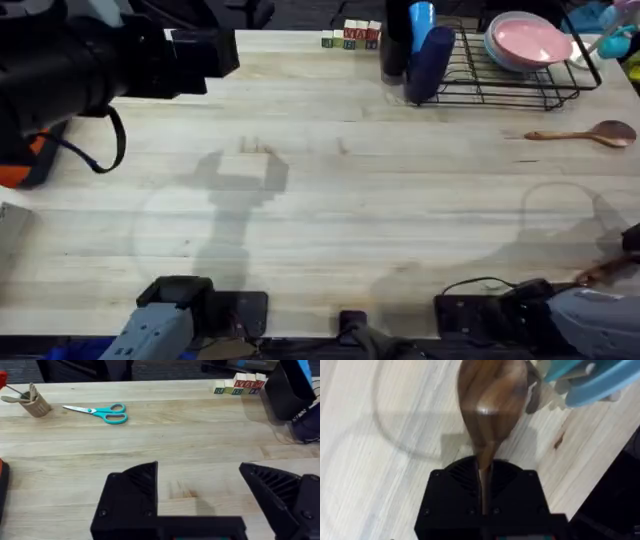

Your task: Pick up the spoon on the table one by one and put them onto the rack

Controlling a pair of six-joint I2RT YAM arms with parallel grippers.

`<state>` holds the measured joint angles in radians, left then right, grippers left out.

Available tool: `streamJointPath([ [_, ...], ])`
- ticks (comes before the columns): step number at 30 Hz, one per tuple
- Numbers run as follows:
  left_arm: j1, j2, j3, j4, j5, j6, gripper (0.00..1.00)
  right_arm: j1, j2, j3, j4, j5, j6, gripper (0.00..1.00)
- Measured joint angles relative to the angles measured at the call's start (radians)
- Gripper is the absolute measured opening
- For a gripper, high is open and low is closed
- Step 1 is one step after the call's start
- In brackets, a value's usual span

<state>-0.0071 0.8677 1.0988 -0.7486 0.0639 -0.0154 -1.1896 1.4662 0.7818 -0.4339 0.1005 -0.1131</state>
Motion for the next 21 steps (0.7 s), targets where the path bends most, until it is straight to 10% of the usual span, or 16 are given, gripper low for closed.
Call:
streamJointPath([
  [21,0.0,0.0,0.0,0.0,0.0,0.0,0.993,0.114,-0.064,-0.005,0.011,0.027,-0.082,0.032],
])
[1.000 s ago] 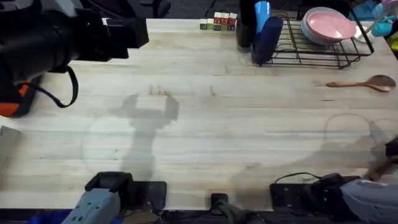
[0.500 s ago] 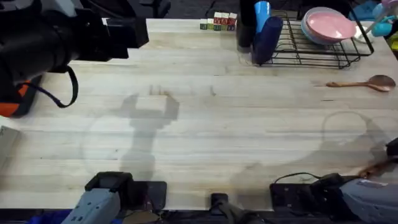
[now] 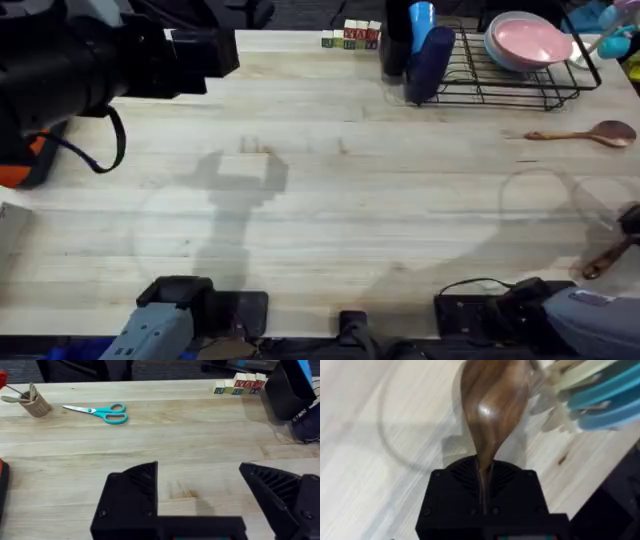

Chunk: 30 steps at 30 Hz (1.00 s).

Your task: Pick up the spoon on the table one by one and put them onto the rack

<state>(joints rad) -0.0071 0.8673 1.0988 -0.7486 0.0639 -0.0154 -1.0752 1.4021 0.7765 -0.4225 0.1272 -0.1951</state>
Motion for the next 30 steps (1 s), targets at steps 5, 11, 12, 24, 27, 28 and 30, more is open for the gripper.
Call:
streamJointPath([
  [5,0.0,0.0,0.0,0.0,0.0,0.0,0.994,0.0,-0.09,0.0,0.0,0.0,-0.004,0.032],
  [11,0.0,0.0,0.0,0.007,0.0,0.0,0.993,0.071,-0.177,0.0,-0.024,0.0,-0.004,0.032],
  [12,0.0,0.0,0.0,0.009,0.0,0.0,0.993,0.088,-0.19,0.0,-0.024,0.0,-0.004,0.033],
  [24,0.0,0.0,0.0,0.02,0.0,0.0,0.993,0.424,-0.35,0.0,-0.027,0.0,-0.004,0.033],
  [27,0.0,0.0,0.0,0.02,0.0,0.0,0.993,0.523,-0.384,0.0,-0.025,0.0,-0.004,0.033],
  [28,0.0,0.0,0.0,0.02,0.0,0.0,0.993,0.559,-0.392,0.0,-0.025,0.0,-0.004,0.033],
  [30,0.0,0.0,0.0,0.02,0.0,0.0,0.993,0.675,-0.399,0.0,-0.023,0.0,-0.004,0.033],
])
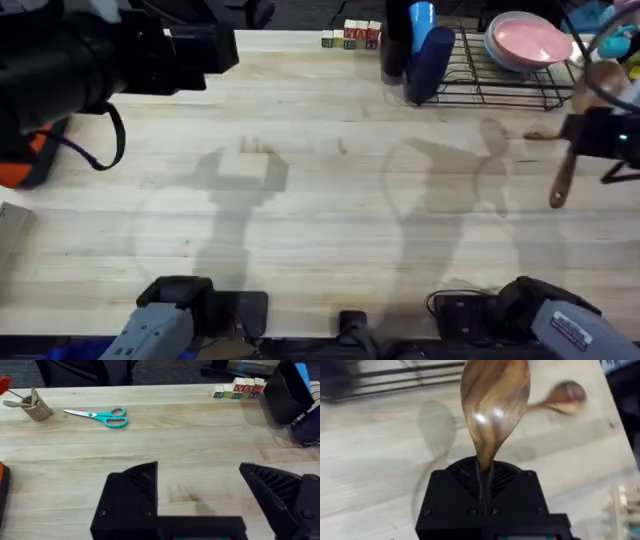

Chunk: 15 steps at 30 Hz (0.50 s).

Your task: Pick up the spoon on the table one by one and put them onto the rack

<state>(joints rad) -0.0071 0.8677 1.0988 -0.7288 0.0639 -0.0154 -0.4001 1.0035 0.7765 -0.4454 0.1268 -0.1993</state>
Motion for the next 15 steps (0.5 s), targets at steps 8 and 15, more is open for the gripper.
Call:
streamJointPath([
  [8,0.0,0.0,0.0,0.0,0.0,0.0,0.993,0.158,0.0,0.023,0.162,0.0,0.0,0.033],
  [15,0.0,0.0,0.0,0.0,0.0,0.0,0.993,0.283,0.001,0.073,0.485,0.0,0.051,0.033],
])
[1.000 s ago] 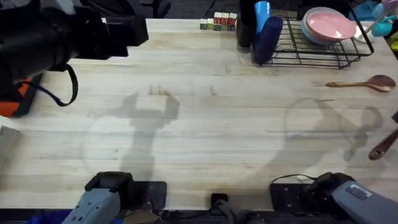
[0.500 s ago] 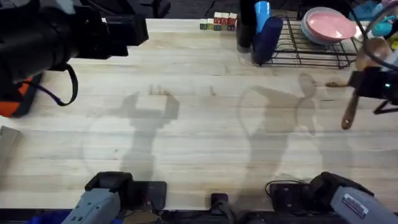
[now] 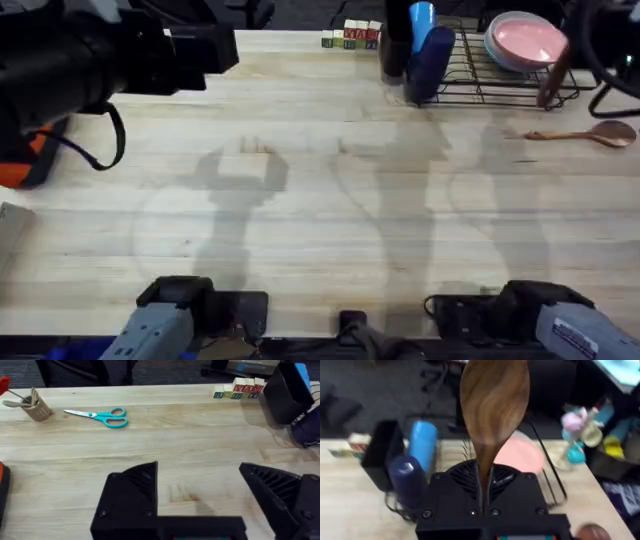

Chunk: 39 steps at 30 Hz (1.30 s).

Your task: Pick up the spoon on the table one by one and put them onto the rack

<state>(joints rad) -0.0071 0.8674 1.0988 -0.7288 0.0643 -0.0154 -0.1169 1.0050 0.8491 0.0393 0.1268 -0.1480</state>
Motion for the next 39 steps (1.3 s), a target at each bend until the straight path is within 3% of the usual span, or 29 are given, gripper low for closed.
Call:
streamJointPath([
  [4,0.0,0.0,0.0,0.0,0.0,0.0,0.992,0.054,0.042,0.025,0.047,0.0,0.022,0.032],
  [9,0.0,0.0,0.0,0.0,0.0,0.0,0.993,0.14,0.19,0.104,0.111,0.0,0.036,0.029],
  [20,0.0,0.0,0.0,-0.016,0.0,0.0,0.994,0.245,0.367,0.165,0.503,0.0,0.039,0.031],
  [29,0.0,0.0,0.0,-0.016,0.0,0.0,0.993,0.31,0.53,0.174,0.653,0.0,0.04,0.032],
  [39,0.0,0.0,0.0,-0.016,0.0,0.0,0.993,0.339,0.702,0.275,0.778,0.0,0.04,0.033],
])
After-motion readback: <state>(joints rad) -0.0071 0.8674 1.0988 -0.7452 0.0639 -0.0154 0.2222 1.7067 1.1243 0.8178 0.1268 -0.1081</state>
